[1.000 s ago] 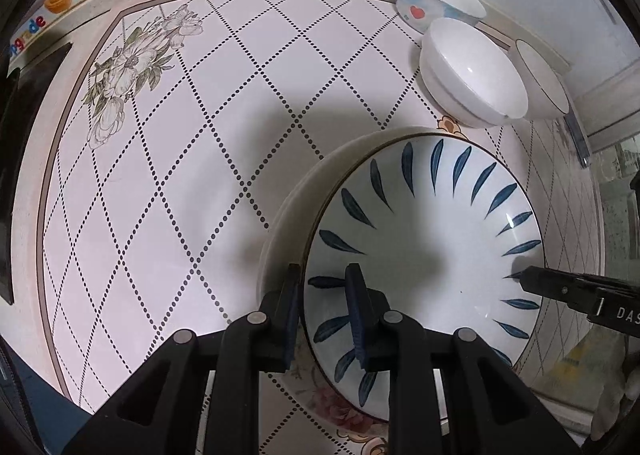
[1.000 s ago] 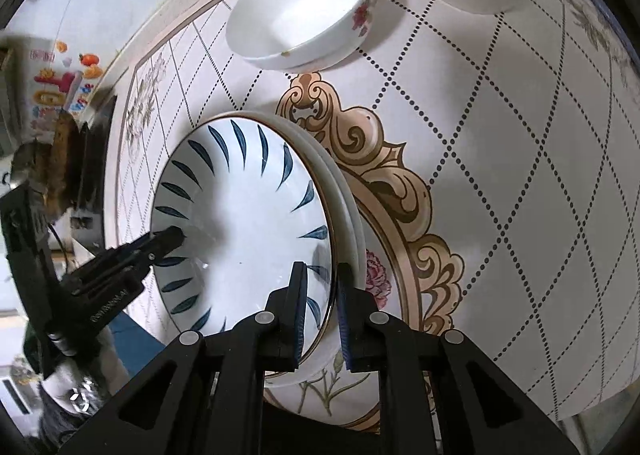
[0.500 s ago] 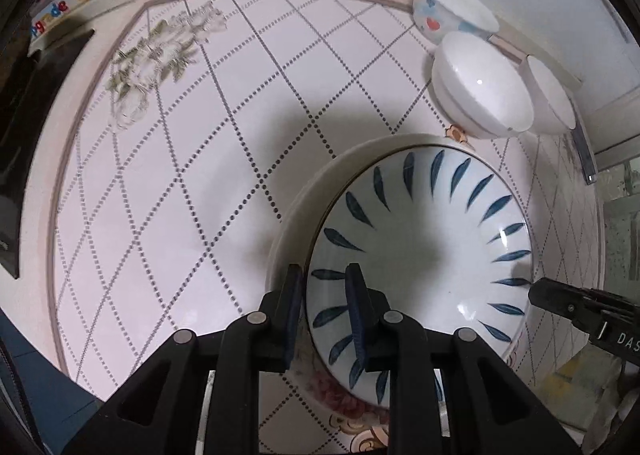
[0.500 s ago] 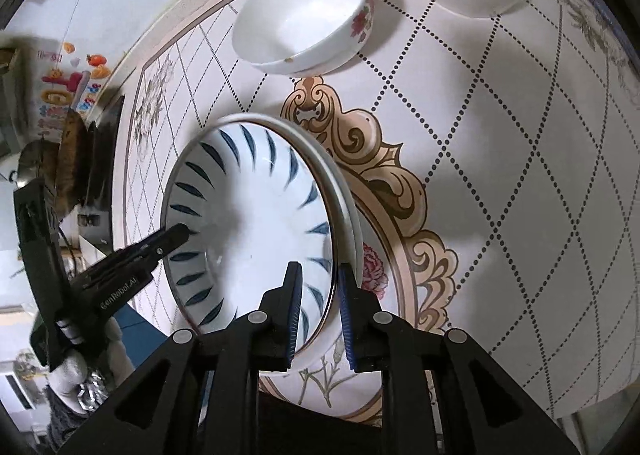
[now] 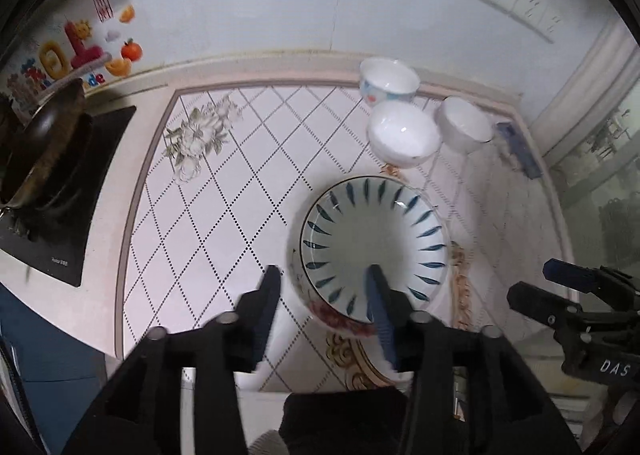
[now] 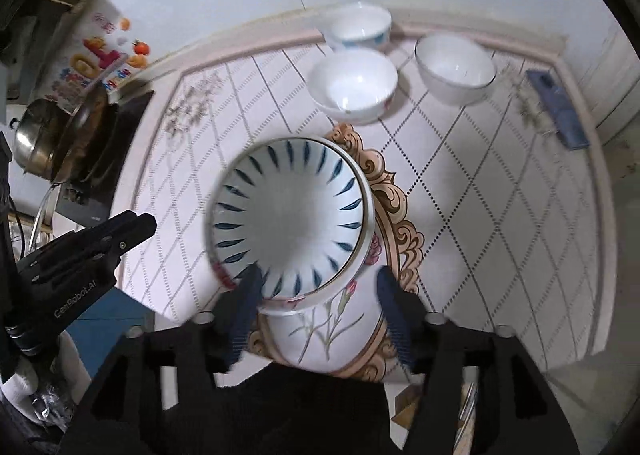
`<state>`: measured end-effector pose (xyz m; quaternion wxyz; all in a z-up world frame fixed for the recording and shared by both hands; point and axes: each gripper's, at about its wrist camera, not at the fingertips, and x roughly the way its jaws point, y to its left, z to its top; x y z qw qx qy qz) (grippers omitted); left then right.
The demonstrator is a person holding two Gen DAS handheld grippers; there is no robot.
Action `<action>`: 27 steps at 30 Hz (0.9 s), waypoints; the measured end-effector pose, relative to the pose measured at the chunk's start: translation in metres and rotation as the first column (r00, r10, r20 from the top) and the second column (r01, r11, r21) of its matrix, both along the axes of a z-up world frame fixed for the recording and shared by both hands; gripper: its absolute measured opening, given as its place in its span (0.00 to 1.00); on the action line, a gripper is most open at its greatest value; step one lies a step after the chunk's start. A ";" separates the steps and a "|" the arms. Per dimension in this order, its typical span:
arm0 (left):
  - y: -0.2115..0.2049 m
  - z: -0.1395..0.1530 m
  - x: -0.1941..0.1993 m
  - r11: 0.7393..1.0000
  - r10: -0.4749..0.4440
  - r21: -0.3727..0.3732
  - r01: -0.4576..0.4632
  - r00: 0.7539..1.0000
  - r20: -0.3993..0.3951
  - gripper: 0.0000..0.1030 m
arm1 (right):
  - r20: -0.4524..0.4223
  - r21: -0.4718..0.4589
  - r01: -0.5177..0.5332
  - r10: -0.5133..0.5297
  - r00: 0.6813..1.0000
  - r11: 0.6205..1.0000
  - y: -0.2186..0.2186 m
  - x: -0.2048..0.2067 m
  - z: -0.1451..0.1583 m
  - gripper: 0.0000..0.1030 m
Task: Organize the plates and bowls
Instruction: 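Lower the plate stack onto the floral mat and open both grippers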
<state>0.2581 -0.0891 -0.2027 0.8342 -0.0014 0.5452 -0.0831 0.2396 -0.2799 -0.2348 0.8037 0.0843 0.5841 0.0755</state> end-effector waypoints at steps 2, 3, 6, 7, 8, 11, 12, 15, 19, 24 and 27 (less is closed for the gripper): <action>0.004 0.014 -0.013 1.000 -0.004 -0.004 0.004 1.000 0.023 0.62 | 0.027 -0.007 0.005 -0.005 1.000 1.000 0.002 -0.016 0.016 0.79; 0.007 0.023 -0.020 1.000 -0.009 -0.008 0.009 0.999 0.037 0.71 | 0.045 -0.016 0.012 -0.011 0.999 1.000 0.004 -0.026 0.026 0.80; 0.013 0.037 -0.036 1.000 -0.013 -0.010 0.014 0.998 0.066 0.79 | 0.078 -0.016 0.034 -0.033 0.996 0.999 0.004 -0.047 0.048 0.86; 0.015 0.041 -0.041 1.000 -0.011 -0.013 0.011 0.997 0.071 0.80 | 0.085 -0.013 0.042 -0.041 0.996 0.999 0.003 -0.052 0.052 0.87; 0.019 0.045 -0.046 1.000 -0.009 -0.016 0.011 0.997 0.073 0.81 | 0.095 -0.015 0.052 -0.050 0.994 0.999 0.004 -0.059 0.058 0.88; 0.024 0.053 -0.058 1.000 -0.009 -0.024 0.011 0.998 0.065 0.83 | 0.120 -0.025 0.070 -0.066 0.990 0.997 0.005 -0.075 0.071 0.89; 0.026 0.056 -0.063 1.000 -0.010 -0.028 0.012 0.998 0.067 0.90 | 0.126 -0.023 0.076 -0.072 0.989 0.997 0.007 -0.081 0.076 0.89; 0.027 0.061 -0.073 0.999 -0.015 -0.045 0.018 0.998 0.061 0.92 | 0.145 -0.022 0.086 -0.082 0.986 0.996 0.010 -0.096 0.088 0.90; 0.028 0.064 -0.083 0.998 -0.031 -0.052 0.034 0.998 0.058 0.93 | 0.155 -0.019 0.086 -0.083 0.984 0.996 0.015 -0.112 0.100 0.90; 0.025 0.065 -0.082 0.997 -0.029 -0.072 0.034 0.997 0.066 0.92 | 0.163 -0.014 0.085 -0.081 0.983 0.996 0.018 -0.120 0.106 0.91; 0.022 0.065 -0.072 0.998 -0.017 -0.058 0.022 0.996 0.091 0.92 | 0.159 0.031 0.081 -0.085 0.984 0.996 0.012 -0.114 0.103 0.91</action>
